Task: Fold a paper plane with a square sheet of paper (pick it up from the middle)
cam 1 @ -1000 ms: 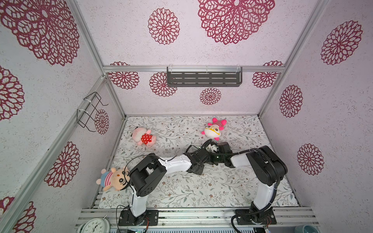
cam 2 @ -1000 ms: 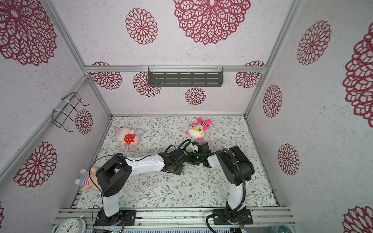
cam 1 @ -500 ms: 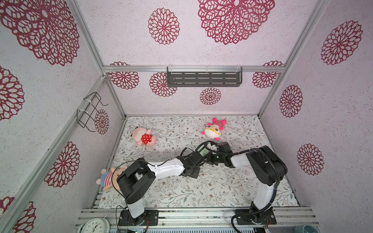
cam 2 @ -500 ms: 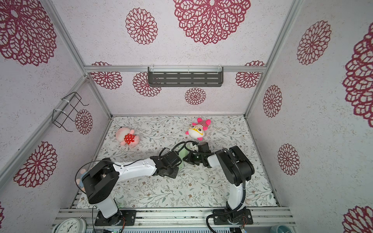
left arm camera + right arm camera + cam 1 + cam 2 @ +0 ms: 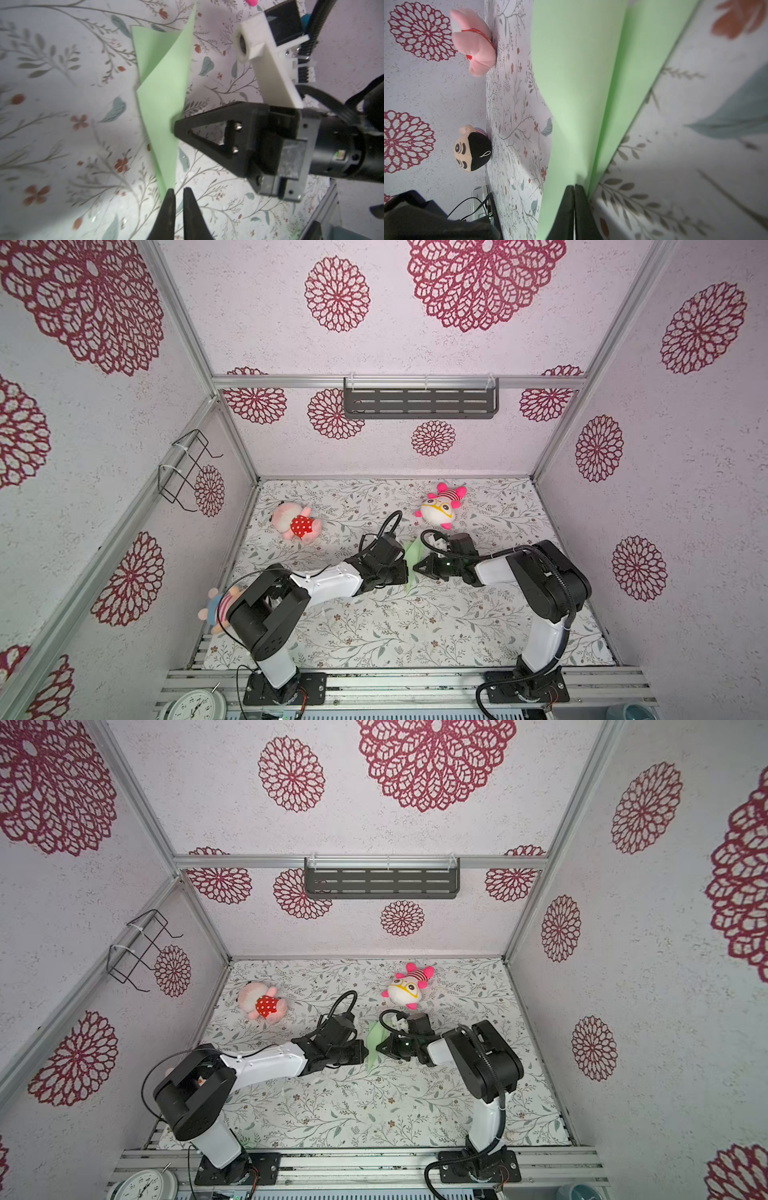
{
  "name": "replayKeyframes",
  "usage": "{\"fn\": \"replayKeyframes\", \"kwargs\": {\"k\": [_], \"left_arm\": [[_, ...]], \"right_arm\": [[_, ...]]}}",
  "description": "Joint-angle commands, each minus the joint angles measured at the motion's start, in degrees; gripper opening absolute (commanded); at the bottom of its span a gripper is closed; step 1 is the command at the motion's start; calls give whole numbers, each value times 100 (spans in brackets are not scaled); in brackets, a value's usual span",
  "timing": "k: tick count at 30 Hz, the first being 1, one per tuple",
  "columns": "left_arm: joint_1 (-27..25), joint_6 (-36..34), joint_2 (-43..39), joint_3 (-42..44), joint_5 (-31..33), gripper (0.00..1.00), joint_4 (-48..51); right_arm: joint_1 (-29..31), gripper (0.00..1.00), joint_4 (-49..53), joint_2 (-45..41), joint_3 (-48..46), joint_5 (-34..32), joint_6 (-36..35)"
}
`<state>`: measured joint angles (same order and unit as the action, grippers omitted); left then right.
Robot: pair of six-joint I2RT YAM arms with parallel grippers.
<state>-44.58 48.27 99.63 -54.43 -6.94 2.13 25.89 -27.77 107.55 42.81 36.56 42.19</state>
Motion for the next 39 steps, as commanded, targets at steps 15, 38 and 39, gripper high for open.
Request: {"fn": "replayKeyframes", "kwargs": {"k": [15, 38, 39], "left_arm": [[-7, 37, 671, -453, -267, 2, 744], [-155, -99, 1017, -568, -478, 1, 1192], [-174, -128, 1035, -592, -447, 1, 1266]], "right_arm": [[23, 9, -66, 78, -61, 50, 176], [20, 9, -104, -1, -58, 26, 206], [21, 9, -135, -40, -53, 42, 216]]}}
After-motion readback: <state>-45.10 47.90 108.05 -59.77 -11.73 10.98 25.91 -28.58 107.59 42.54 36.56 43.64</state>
